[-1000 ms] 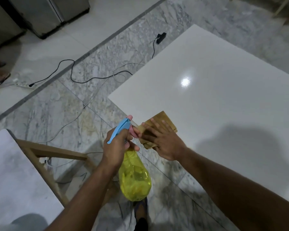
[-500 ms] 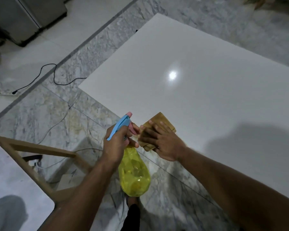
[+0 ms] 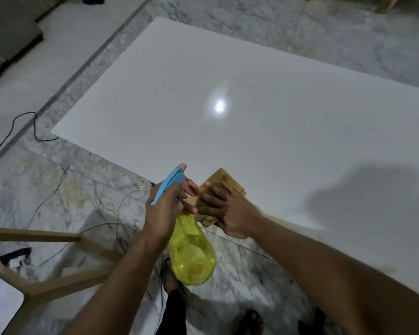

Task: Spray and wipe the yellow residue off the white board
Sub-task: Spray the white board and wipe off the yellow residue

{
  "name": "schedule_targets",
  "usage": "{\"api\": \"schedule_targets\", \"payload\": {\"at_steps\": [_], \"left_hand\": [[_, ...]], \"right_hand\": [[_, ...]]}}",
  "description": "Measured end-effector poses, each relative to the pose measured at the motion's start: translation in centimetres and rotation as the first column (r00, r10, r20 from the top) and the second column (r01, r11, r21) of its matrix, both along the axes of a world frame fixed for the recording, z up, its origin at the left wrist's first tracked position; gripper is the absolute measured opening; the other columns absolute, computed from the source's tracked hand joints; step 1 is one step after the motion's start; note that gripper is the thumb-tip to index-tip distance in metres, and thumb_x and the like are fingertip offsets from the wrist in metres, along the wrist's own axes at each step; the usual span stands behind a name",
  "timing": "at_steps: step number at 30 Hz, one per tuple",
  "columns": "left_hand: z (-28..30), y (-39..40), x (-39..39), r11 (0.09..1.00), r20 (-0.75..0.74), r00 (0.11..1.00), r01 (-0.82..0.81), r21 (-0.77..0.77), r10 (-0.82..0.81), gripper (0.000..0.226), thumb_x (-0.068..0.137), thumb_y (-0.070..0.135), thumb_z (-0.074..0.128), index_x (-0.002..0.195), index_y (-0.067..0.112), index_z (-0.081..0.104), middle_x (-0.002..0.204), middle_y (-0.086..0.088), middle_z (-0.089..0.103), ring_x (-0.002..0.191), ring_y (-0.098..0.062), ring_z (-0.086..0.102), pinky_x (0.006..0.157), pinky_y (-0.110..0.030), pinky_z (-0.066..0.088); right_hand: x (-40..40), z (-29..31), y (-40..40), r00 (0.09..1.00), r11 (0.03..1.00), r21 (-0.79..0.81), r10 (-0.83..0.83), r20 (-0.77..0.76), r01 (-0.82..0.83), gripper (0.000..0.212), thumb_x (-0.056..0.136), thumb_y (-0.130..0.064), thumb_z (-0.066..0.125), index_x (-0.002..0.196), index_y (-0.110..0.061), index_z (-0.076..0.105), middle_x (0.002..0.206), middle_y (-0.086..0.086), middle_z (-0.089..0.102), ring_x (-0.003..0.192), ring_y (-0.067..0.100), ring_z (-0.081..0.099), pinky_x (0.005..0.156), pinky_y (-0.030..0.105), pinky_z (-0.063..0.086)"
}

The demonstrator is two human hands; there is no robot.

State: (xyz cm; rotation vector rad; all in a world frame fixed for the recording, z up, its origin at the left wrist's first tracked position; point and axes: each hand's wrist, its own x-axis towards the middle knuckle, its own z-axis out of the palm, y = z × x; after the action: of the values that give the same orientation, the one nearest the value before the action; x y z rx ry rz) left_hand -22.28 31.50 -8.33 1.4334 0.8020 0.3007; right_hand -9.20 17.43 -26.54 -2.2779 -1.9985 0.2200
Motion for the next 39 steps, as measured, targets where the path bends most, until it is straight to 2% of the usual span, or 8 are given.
{"api": "schedule_targets", "payload": {"at_steps": [4,9,15,18,23,31,35,39], "left_hand": [[0.3,-3.6,1.1,0.999,0.016,0.999,0.044,-0.006,-0.044,0.022,0.085,-0.013,0.036,0.076,-0.023,0.054,0.079,-0.004,0.074,0.068,-0.028,0.063,0.047,-0.024,0.051],[-0.5,-8.3,2.4,0.997,0.019,0.997,0.08,0.019,-0.08,0.022,0.084,-0.01,0.038,0.077,-0.021,0.056,0.089,-0.02,0.071,0.107,-0.058,0.054,0.049,-0.029,0.054],[-0.7,-13.3,3.3,0.975,0.012,0.976,0.219,0.042,-0.219,0.024,0.083,-0.004,0.039,0.078,-0.019,0.057,0.104,-0.023,0.069,0.086,-0.038,0.061,0.051,-0.03,0.054],[-0.5,-15.8,3.7,0.967,0.012,0.968,0.252,0.046,-0.253,0.024,0.085,-0.008,0.038,0.077,-0.019,0.057,0.106,-0.023,0.07,0.084,-0.036,0.063,0.051,-0.03,0.055],[-0.2,-19.8,4.3,0.95,0.035,0.95,0.309,0.033,-0.31,0.024,0.081,-0.003,0.041,0.075,-0.017,0.058,0.098,-0.015,0.073,0.102,-0.039,0.06,0.051,-0.029,0.054],[0.3,-25.9,5.7,0.901,0.014,0.902,0.431,0.041,-0.432,0.022,0.078,0.002,0.043,0.074,-0.012,0.059,0.105,-0.018,0.072,0.073,-0.032,0.064,0.057,-0.038,0.054],[0.6,-29.1,6.4,0.882,0.033,0.882,0.469,0.038,-0.47,0.022,0.083,-0.006,0.04,0.078,-0.019,0.058,0.105,-0.022,0.07,0.083,-0.029,0.065,0.054,-0.034,0.055],[0.9,-31.9,6.9,0.855,0.014,0.855,0.518,0.039,-0.519,0.023,0.082,-0.003,0.041,0.079,-0.016,0.06,0.104,-0.019,0.072,0.075,-0.029,0.064,0.053,-0.031,0.055]], "right_hand": [[-0.4,0.1,-4.7,0.998,0.998,-0.011,-0.057,-0.008,0.057,0.057,0.102,-0.048,0.042,0.157,-0.047,0.029,0.172,-0.009,0.012,0.16,0.029,0.001,0.124,0.06,0.015],[-0.3,0.3,-11.3,0.995,0.992,-0.067,-0.103,0.005,0.103,0.057,0.104,-0.05,0.039,0.158,-0.049,0.021,0.173,-0.012,0.004,0.16,0.025,-0.005,0.126,0.057,0.01],[-0.6,0.6,-19.3,0.986,0.979,-0.113,-0.164,0.037,0.167,0.067,0.101,-0.043,0.041,0.159,-0.052,0.01,0.173,-0.012,0.0,0.16,0.025,-0.01,0.126,0.056,0.008],[-0.9,0.9,-23.0,0.98,0.973,-0.113,-0.198,0.033,0.2,0.066,0.103,-0.045,0.042,0.159,-0.052,0.009,0.173,-0.011,0.001,0.16,0.025,-0.009,0.126,0.056,0.009],[-1.5,1.4,-29.7,0.964,0.957,-0.126,-0.254,0.082,0.262,0.074,0.096,-0.046,0.046,0.16,-0.05,0.009,0.173,-0.01,0.004,0.16,0.027,-0.003,0.125,0.056,0.013],[-1.9,2.2,-39.9,0.943,0.921,-0.204,-0.317,0.099,0.331,0.074,0.092,-0.045,0.046,0.16,-0.046,0.017,0.173,-0.007,0.008,0.16,0.028,0.003,0.124,0.057,0.018],[-2.1,2.9,-44.8,0.936,0.908,-0.227,-0.341,0.09,0.353,0.073,0.097,-0.04,0.046,0.161,-0.046,0.012,0.173,-0.008,0.004,0.16,0.026,-0.002,0.124,0.056,0.016],[-2.1,3.3,-48.7,0.928,0.901,-0.224,-0.367,0.067,0.372,0.071,0.1,-0.036,0.044,0.161,-0.046,0.011,0.173,-0.01,0.0,0.16,0.024,-0.007,0.126,0.053,0.01]]}}
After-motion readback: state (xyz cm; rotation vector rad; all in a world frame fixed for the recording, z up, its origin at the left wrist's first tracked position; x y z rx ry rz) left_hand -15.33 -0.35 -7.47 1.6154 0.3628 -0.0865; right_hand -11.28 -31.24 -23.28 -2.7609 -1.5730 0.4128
